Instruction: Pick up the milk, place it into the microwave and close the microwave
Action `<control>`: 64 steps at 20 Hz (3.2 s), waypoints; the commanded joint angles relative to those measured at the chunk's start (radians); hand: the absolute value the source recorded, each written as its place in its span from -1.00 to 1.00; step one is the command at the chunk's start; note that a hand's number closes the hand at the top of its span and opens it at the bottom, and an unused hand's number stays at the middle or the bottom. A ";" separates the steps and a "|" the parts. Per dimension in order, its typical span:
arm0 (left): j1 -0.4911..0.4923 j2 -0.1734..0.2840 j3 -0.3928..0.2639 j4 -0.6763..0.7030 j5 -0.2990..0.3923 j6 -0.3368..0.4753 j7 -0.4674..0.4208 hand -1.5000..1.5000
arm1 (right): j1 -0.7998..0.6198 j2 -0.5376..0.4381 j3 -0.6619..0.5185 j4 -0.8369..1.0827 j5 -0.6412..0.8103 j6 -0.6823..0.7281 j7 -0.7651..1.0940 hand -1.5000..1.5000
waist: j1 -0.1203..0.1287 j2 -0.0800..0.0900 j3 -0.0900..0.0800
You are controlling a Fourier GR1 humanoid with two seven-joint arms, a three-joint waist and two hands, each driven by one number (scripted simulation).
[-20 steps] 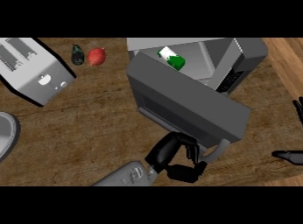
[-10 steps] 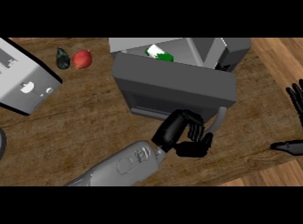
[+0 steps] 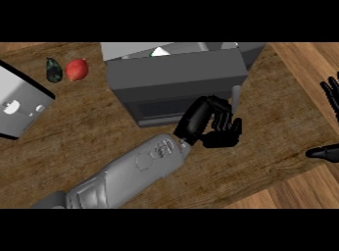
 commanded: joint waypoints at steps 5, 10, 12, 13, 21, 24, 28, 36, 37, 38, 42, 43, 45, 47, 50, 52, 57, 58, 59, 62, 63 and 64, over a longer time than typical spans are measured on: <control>-0.123 0.000 0.040 0.075 0.064 0.020 -0.001 1.00 | -0.045 -0.008 0.024 -0.040 -0.057 0.119 0.005 -1.00 | -0.048 0.019 0.004; -0.178 0.001 0.058 0.126 0.085 0.031 -0.011 1.00 | -0.084 -0.021 0.032 -0.071 -0.075 0.127 0.032 -1.00 | -0.068 0.032 0.005; -0.197 0.001 0.062 0.138 0.098 0.035 -0.005 1.00 | -0.098 -0.011 0.051 -0.084 -0.092 0.151 0.055 -1.00 | -0.071 0.036 0.006; -0.200 0.001 0.069 0.150 0.106 0.035 -0.006 1.00 | -0.100 -0.027 0.046 -0.088 -0.099 0.163 0.055 -1.00 | -0.075 0.038 0.006; -0.221 0.001 0.067 0.155 0.136 0.065 -0.017 1.00 | -0.130 -0.042 0.099 -0.143 -0.125 0.217 0.129 -1.00 | -0.092 0.044 0.006; -0.222 0.001 0.058 0.149 0.144 0.078 -0.017 1.00 | -0.151 -0.066 0.143 -0.203 -0.111 0.278 0.134 1.00 | -0.089 0.031 0.006; -0.222 0.001 0.050 0.157 0.152 0.095 -0.019 1.00 | -0.180 -0.070 0.199 -0.287 -0.108 0.325 0.148 1.00 | -0.094 0.032 0.008; -0.231 0.002 0.051 0.165 0.174 0.127 -0.025 1.00 | -0.168 -0.066 0.254 -0.393 -0.140 0.329 0.203 1.00 | -0.126 0.032 0.010; -0.221 0.002 0.051 0.162 0.179 0.135 -0.029 1.00 | -0.165 -0.068 0.262 -0.410 -0.144 0.332 0.212 1.00 | -0.138 0.032 0.009; -0.222 0.002 0.046 0.161 0.181 0.135 -0.024 1.00 | -0.163 -0.065 0.271 -0.425 -0.146 0.335 0.214 1.00 | -0.138 0.031 0.010; -0.216 0.002 0.043 0.162 0.183 0.155 -0.035 1.00 | -0.164 -0.062 0.286 -0.470 -0.169 0.330 0.237 1.00 | -0.141 0.034 0.009; -0.216 0.002 0.046 0.165 0.187 0.163 -0.031 1.00 | -0.153 -0.067 0.288 -0.482 -0.172 0.330 0.240 1.00 | -0.152 0.029 0.010; -0.222 0.002 0.048 0.156 0.191 0.164 -0.036 1.00 | -0.154 -0.061 0.297 -0.501 -0.184 0.328 0.251 1.00 | -0.150 0.033 0.009; -0.215 0.002 0.047 0.159 0.196 0.177 -0.034 1.00 | -0.148 -0.067 0.297 -0.517 -0.192 0.325 0.261 1.00 | -0.157 0.034 0.009; -0.207 0.003 0.043 0.157 0.196 0.195 -0.044 1.00 | -0.137 -0.079 0.302 -0.545 -0.202 0.330 0.273 1.00 | -0.163 0.029 0.008; -0.207 0.003 0.042 0.159 0.197 0.195 -0.048 1.00 | -0.127 -0.074 0.304 -0.559 -0.212 0.326 0.276 1.00 | -0.164 0.033 0.010; -0.172 0.002 0.082 0.198 0.241 0.278 0.003 1.00 | -0.092 -0.106 0.389 -0.595 -0.198 0.375 0.351 1.00 | -0.121 0.042 0.005; -0.152 0.002 0.070 0.194 0.264 0.243 0.034 1.00 | -0.085 -0.106 0.400 -0.601 -0.206 0.378 0.363 1.00 | -0.132 0.053 0.004; -0.130 0.002 0.146 0.143 0.342 0.224 0.058 1.00 | -0.078 -0.102 0.405 -0.605 -0.206 0.368 0.370 1.00 | -0.120 0.062 -0.004; -0.097 0.001 0.277 0.081 0.436 0.217 0.011 1.00 | -0.043 -0.078 0.419 -0.632 -0.241 0.354 0.371 1.00 | -0.079 0.055 -0.015; -0.096 0.000 0.292 0.077 0.455 0.205 0.006 1.00 | -0.033 -0.081 0.431 -0.640 -0.237 0.359 0.378 1.00 | -0.085 0.056 -0.013; -0.076 0.000 0.299 0.081 0.472 0.184 0.001 1.00 | -0.023 -0.078 0.437 -0.642 -0.243 0.354 0.385 1.00 | -0.065 0.057 -0.012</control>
